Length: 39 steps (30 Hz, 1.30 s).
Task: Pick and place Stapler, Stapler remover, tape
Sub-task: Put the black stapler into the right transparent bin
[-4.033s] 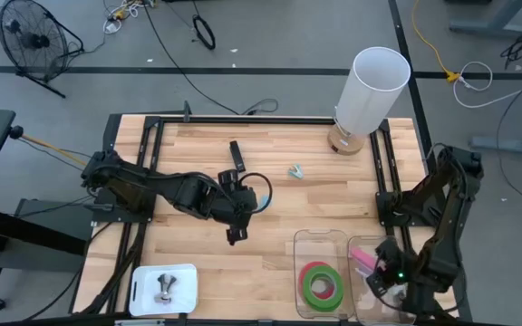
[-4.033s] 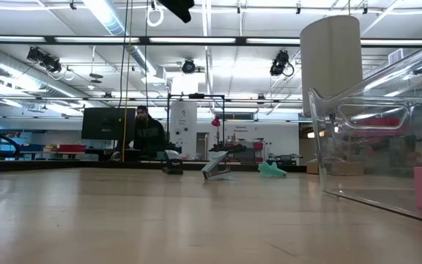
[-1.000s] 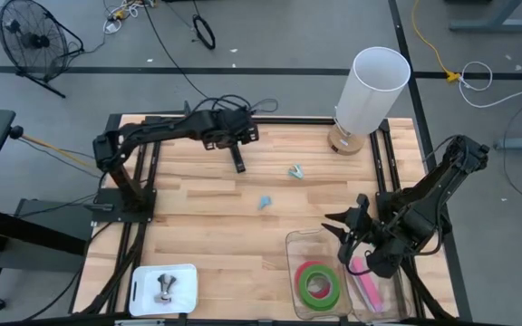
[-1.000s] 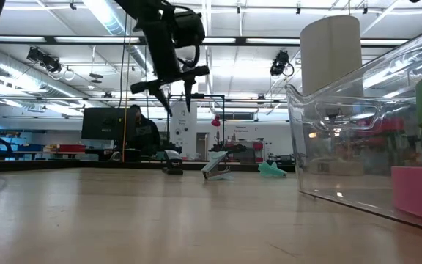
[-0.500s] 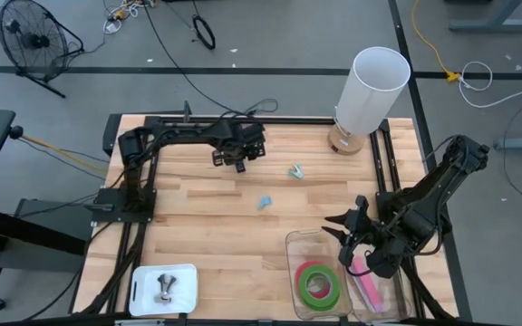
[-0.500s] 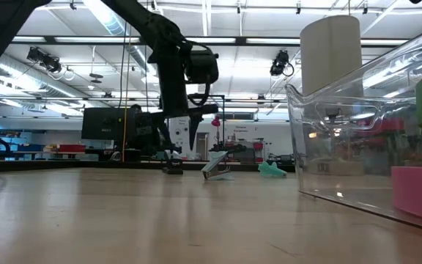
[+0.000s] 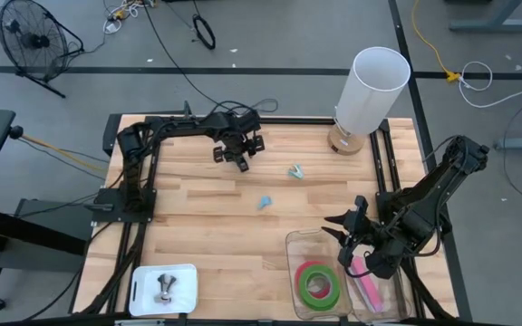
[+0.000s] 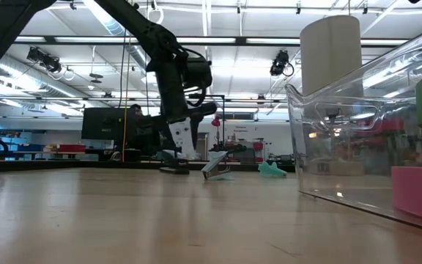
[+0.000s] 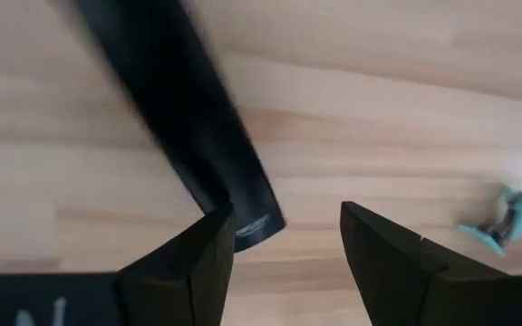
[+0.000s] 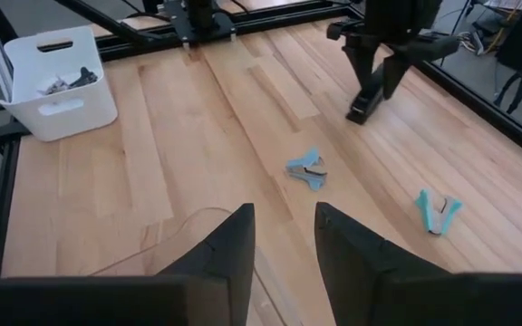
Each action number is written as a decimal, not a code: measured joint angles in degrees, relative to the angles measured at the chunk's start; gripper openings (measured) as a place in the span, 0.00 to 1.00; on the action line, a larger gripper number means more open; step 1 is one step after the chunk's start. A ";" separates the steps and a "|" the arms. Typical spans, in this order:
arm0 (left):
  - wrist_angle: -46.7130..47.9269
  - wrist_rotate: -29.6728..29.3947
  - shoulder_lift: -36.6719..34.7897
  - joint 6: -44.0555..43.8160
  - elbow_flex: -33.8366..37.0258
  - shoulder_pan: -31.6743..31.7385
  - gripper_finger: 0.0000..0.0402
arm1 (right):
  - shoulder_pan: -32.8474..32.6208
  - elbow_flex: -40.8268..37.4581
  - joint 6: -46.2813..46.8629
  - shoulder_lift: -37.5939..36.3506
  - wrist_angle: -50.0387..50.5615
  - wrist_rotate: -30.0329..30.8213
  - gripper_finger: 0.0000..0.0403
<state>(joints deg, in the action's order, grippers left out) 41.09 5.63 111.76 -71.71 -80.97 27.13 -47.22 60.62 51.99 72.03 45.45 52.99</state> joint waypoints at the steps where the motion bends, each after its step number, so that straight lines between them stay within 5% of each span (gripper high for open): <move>1: -0.69 -0.42 0.00 1.21 0.00 -0.03 0.51 | 0.00 0.00 0.00 0.00 0.00 0.00 0.29; 10: -1.65 -3.10 0.02 7.32 0.02 -1.60 0.51 | 0.00 0.00 -0.02 0.00 0.00 -0.12 0.29; 18: 11.38 -8.87 -1.62 1.59 0.09 -1.57 0.51 | -0.01 0.00 -0.02 0.02 0.00 -1.11 0.29; 39: 3.40 -15.71 -1.37 -13.32 0.04 -2.34 0.51 | 0.00 0.00 -0.35 0.02 0.00 -1.46 0.29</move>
<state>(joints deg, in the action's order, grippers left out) 44.49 -10.08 110.39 -85.03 -80.93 24.80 -47.23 60.62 51.64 72.05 45.45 51.53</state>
